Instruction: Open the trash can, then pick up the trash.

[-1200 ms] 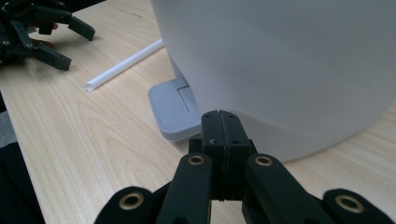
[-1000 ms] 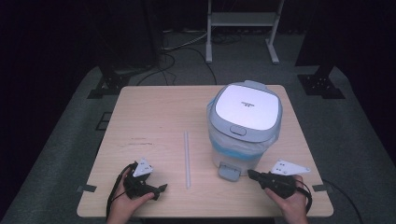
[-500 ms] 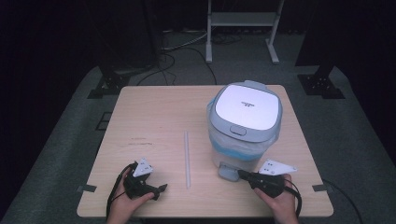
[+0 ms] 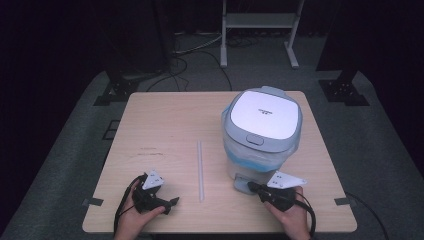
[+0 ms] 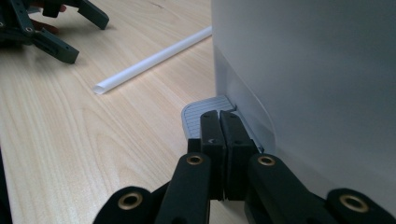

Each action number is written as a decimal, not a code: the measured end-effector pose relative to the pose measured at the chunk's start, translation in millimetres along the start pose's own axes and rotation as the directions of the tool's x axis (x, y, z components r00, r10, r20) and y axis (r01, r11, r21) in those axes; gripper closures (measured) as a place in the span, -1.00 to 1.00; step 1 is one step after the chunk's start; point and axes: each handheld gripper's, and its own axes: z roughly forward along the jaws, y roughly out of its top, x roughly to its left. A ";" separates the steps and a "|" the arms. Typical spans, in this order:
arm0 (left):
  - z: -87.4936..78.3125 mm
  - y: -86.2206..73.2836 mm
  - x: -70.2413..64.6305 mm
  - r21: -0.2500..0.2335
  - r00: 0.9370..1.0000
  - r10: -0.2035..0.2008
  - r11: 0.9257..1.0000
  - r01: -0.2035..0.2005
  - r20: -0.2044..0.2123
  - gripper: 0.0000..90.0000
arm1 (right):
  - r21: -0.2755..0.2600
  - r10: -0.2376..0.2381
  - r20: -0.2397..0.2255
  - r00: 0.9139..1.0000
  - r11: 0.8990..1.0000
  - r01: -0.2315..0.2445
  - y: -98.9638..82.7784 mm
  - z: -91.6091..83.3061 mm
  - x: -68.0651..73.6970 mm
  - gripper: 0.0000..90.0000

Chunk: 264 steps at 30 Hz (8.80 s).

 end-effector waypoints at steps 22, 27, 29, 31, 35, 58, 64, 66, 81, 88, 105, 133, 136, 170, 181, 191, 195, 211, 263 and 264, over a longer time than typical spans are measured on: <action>0.1 -0.1 0.0 -0.001 1.000 0.000 1.000 0.000 0.000 -0.96 | 0.015 -0.028 0.017 0.999 1.000 0.027 -3.8 11.3 2.8 0.95; 0.0 -0.1 0.0 0.000 1.000 0.000 1.000 0.000 0.000 -0.96 | -0.001 -0.047 0.026 0.999 0.999 0.047 -5.9 12.3 2.7 0.99; 0.1 -0.1 -0.1 -0.001 1.000 0.000 1.000 0.000 0.000 -0.96 | -0.002 -0.043 0.027 0.999 0.999 0.043 -6.2 12.2 3.1 0.99; 0.0 -0.1 0.0 0.000 1.000 0.000 1.000 0.000 0.000 -0.96 | -0.002 -0.038 0.027 0.999 0.999 0.038 -6.5 12.2 3.2 0.99; 0.1 -0.1 0.0 0.000 1.000 0.000 1.000 0.000 0.000 -0.96 | -0.006 -0.041 0.028 0.999 0.999 0.042 -6.9 12.8 3.1 0.99; 0.1 0.0 -0.3 0.000 1.000 -0.002 1.000 0.002 -0.003 -0.96 | 0.006 -0.035 0.038 0.999 0.999 0.035 -7.6 16.1 5.2 0.99; 0.2 0.0 -0.4 -0.001 1.000 -0.002 1.000 0.002 -0.004 -0.96 | 0.012 -0.032 0.037 0.999 0.999 0.031 -8.3 16.8 5.1 0.99; 0.2 0.0 -0.4 -0.001 1.000 -0.002 1.000 0.002 -0.004 -0.96 | 0.018 -0.035 0.040 0.999 0.999 0.034 -8.2 17.1 5.3 0.99; 0.2 -0.2 -0.4 -0.002 1.000 0.004 1.000 -0.004 0.003 -0.96 | 0.044 -0.043 0.045 0.998 0.998 0.041 -7.7 19.0 5.9 0.99; 1.4 0.9 1.3 -0.002 1.000 0.006 1.000 -0.006 0.005 -0.96 | 0.054 -0.042 0.044 0.998 0.998 0.040 -7.5 19.8 6.0 0.99; 1.3 0.8 1.8 -0.001 1.000 -0.001 1.000 0.001 0.000 -0.96 | 0.096 -0.034 0.058 0.998 0.995 0.029 -6.9 22.7 7.8 0.99; 6.0 36.2 -12.6 -0.074 0.999 -0.001 0.997 0.005 0.046 -0.96 | 0.093 -0.048 0.063 0.997 0.995 0.042 -6.8 22.8 8.5 0.99; 8.7 40.9 -15.3 -0.083 0.998 -0.004 0.997 0.009 0.055 -0.96 | 0.095 -0.035 0.057 0.998 0.995 0.029 -6.8 22.6 7.8 0.99; 62.1 68.4 -27.1 -0.015 0.999 -0.027 1.000 0.027 0.027 -0.96 | 0.092 -0.030 0.052 0.998 0.995 0.025 -6.8 22.5 7.1 0.99; 65.5 65.2 -26.6 0.016 1.000 -0.010 1.000 0.010 -0.008 -0.96 | 0.091 -0.026 0.050 0.998 0.996 0.021 -6.7 22.4 6.9 0.99; 61.6 59.7 -21.4 0.001 1.000 -0.021 1.000 0.021 -0.016 -0.96 | 0.091 -0.025 0.050 0.998 0.996 0.020 -6.8 22.2 7.0 0.99; 59.7 57.9 -18.2 0.001 0.999 -0.024 1.000 0.024 -0.022 -0.96 | 0.090 -0.027 0.048 0.998 0.996 0.023 -6.8 22.1 6.6 0.99; 50.2 51.7 -9.4 -0.022 0.998 -0.042 0.999 0.041 -0.045 -0.66 | 0.091 -0.026 0.049 0.998 0.996 0.021 -6.8 22.1 6.9 0.99; 34.8 45.8 6.4 -0.027 0.993 -0.103 0.994 0.102 -0.056 0.78 | 0.090 -0.024 0.045 0.999 0.996 0.020 -6.8 22.2 6.4 0.99; 34.7 45.5 7.4 -0.029 0.993 -0.107 0.994 0.105 -0.052 0.78 | 0.090 -0.025 0.045 0.999 0.996 0.020 -6.8 22.2 6.4 0.99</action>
